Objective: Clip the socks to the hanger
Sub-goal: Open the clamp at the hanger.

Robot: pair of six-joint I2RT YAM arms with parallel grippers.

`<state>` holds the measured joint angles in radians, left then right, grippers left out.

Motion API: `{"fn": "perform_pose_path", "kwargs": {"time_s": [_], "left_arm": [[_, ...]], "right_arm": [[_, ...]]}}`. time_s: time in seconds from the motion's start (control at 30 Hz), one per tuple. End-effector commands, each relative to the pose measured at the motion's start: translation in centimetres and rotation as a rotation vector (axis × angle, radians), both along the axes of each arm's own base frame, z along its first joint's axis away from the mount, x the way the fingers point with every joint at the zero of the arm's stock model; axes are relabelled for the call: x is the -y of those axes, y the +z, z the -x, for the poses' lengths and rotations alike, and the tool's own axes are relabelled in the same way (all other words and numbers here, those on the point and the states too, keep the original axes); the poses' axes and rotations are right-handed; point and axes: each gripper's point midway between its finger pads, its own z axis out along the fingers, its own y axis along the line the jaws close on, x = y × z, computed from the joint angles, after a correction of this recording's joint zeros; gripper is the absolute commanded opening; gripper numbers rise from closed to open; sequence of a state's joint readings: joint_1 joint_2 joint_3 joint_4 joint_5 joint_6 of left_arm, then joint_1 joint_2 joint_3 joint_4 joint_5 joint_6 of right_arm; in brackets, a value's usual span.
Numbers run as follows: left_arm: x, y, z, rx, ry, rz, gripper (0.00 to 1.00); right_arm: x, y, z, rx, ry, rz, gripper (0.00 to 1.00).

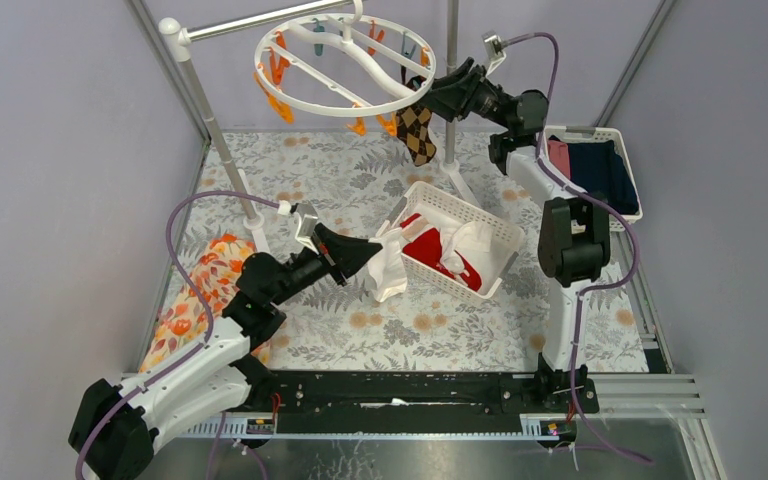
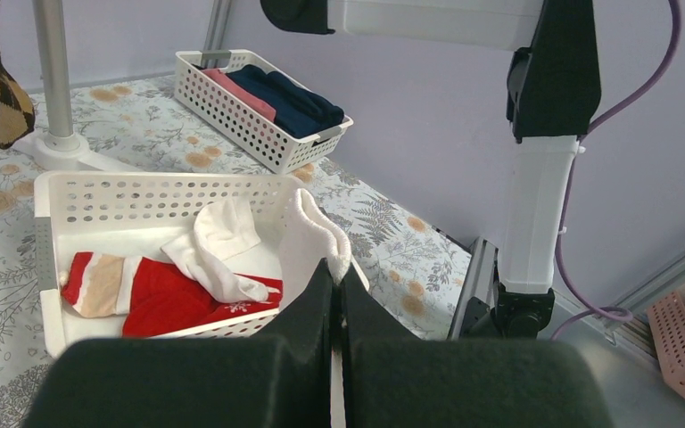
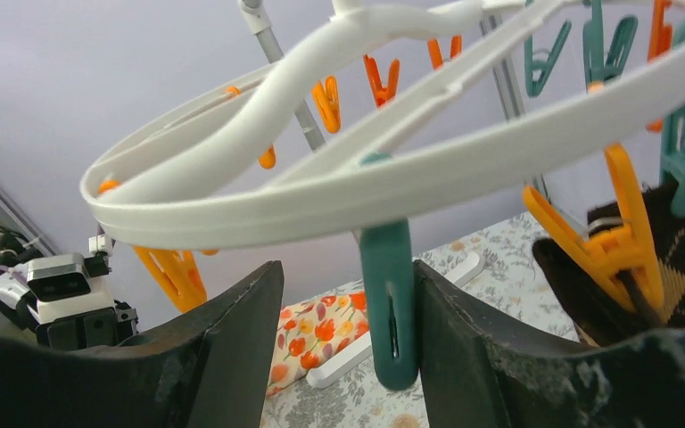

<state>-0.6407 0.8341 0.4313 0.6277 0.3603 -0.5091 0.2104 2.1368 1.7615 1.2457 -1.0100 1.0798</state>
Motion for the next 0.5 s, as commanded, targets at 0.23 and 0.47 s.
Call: {"fn": "perform_pose_path", "kwargs": {"time_s": [0.23,0.47], "left_arm": [[-0.3,2.8,0.6,0.053,-0.012,0.054,0.00],[-0.4,2.9,0.8,0.049,-0.013,0.058,0.00]], "right_arm": [[-0.2,4.9,1.5,0.112,-0.025,-0.019,0.60],[-0.3,5.5,1.3,0.120,-0.069,0.014,0.57]]}}
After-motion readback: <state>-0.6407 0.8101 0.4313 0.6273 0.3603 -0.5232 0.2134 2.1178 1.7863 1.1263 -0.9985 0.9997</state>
